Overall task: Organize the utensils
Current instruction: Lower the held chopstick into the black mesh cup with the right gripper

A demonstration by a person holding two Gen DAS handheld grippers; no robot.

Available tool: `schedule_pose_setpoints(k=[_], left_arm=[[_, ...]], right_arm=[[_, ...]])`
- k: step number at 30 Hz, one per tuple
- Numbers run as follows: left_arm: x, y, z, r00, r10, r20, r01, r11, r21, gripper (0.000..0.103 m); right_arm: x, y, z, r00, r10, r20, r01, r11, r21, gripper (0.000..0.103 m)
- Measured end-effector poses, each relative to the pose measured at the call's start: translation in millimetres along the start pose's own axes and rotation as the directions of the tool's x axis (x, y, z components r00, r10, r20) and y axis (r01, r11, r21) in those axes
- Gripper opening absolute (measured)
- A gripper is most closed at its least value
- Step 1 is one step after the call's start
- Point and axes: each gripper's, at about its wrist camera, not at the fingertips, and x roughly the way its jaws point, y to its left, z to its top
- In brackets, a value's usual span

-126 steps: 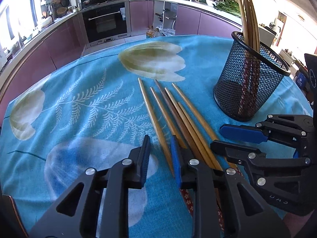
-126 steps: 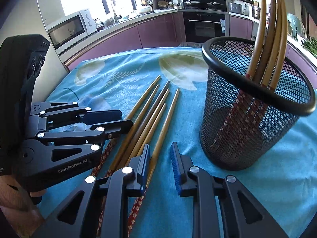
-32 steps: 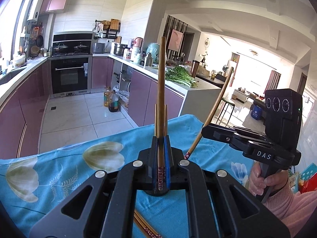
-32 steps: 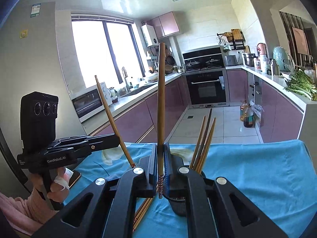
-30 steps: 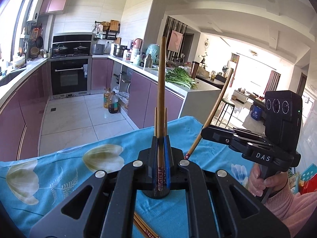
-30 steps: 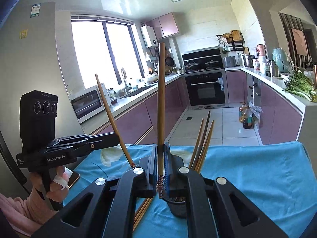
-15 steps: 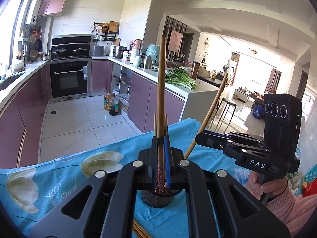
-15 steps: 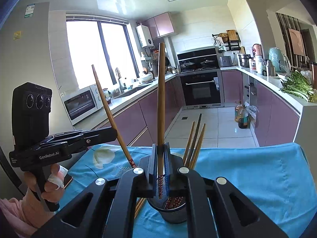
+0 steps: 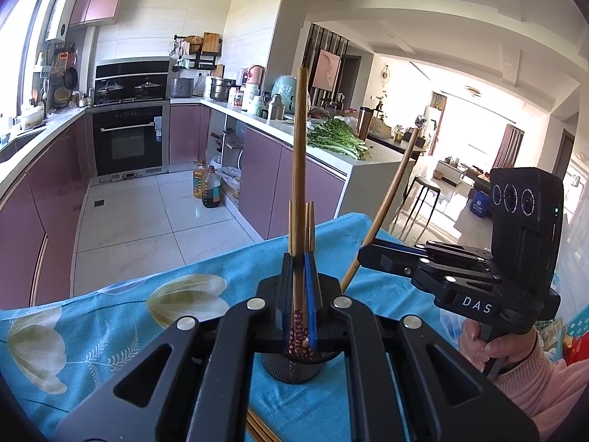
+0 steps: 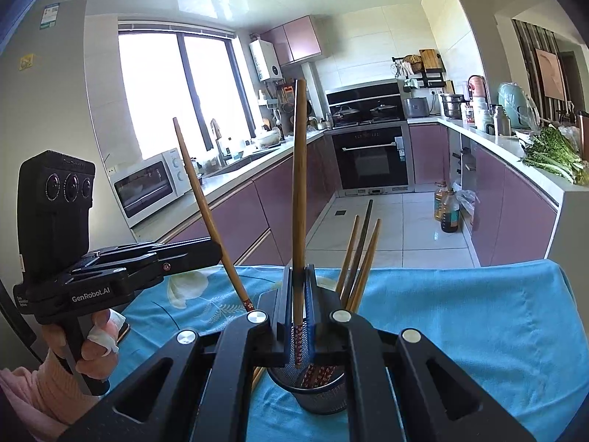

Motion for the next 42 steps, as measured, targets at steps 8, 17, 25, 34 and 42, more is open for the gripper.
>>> schedule_pose_setpoints(k=[8,17,25,34,42], left_arm=[[4,1,0,1.0,0.001,-0.025,-0.001,1.0,0.005,0.007],[9,2,-5,0.999,0.0,-0.051,0.0,1.0,0.003,0.007],[14,4,-7,0.998,0.007,-0.06,-0.006,1.0,0.003,0.007],[14,2,-8,0.998,0.009,-0.062,-0.009,1.0,0.004,0.007],[15,3,-9,0.998,0.009,-0.063,-0.009,1.0,0.004,0.007]], right_arm=[[8,-4,-1,1.0,-0.005,-0.024,0.005,1.0,0.006,0.005],[15,-8,-7,0.999,-0.006,-0.051,0.007,1.0,0.013,0.005],[17,-9,-9,0.998,-0.005,-0.06,0.007,1.0,0.019,0.005],[20,-11,-12,0.998,-0.008,-0.069,0.01,1.0,0.025,0.005],[22,-14,-12,0.997,-0.008,-0.072,0.01,1.0,0.027,0.005]])
